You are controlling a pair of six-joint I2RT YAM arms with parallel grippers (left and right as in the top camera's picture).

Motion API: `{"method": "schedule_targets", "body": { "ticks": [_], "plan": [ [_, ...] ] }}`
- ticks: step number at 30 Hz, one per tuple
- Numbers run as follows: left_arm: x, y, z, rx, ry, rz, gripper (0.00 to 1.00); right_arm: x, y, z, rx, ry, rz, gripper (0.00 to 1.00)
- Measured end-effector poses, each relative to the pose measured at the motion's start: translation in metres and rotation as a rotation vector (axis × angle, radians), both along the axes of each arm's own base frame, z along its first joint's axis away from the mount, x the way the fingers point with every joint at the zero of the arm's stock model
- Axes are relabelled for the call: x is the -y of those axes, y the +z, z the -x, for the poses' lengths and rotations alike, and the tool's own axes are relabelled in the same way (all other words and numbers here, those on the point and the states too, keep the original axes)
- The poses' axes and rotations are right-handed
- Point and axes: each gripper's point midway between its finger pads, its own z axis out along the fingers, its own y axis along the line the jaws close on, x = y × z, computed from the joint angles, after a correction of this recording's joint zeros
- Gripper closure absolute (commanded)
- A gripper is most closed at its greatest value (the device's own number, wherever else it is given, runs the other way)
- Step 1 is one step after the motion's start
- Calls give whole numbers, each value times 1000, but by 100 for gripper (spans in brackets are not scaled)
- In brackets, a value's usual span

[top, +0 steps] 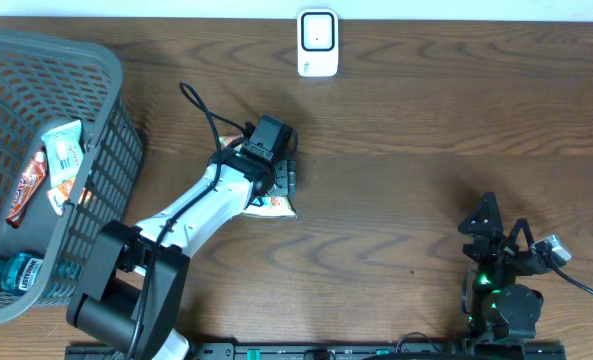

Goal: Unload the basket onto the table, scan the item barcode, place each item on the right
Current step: 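Lift the snack bag out and place it on the table center, then return the left gripper to the basket above the Listerine bottle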

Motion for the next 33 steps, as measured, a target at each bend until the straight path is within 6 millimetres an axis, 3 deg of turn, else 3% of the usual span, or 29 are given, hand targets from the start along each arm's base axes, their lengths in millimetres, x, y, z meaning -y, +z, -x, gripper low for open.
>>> {"method": "schedule_targets", "body": {
  "ticks": [4,7,9,13,16,18,25,33],
  "plan": [
    [-1,7,2,4,-8,-1,2,0,0,0,0,0,0,1],
    [4,40,-8,88,-34,29,2,0,0,0,0,0,0,1],
    [8,79,-17,188,-54,65,2,0,0,0,0,0,0,1],
    [2,187,-22,465,-51,135,2,0,0,0,0,0,0,1],
    [-17,258,-6,657,-27,157,2,0,0,0,0,0,0,1],
    [-31,289,9,747,-15,159,2,0,0,0,0,0,0,1],
    [-67,345,50,919,39,156,2,0,0,0,0,0,0,1],
    [-83,364,71,984,66,168,2,0,0,0,-1,-2,5,1]
  ]
}}
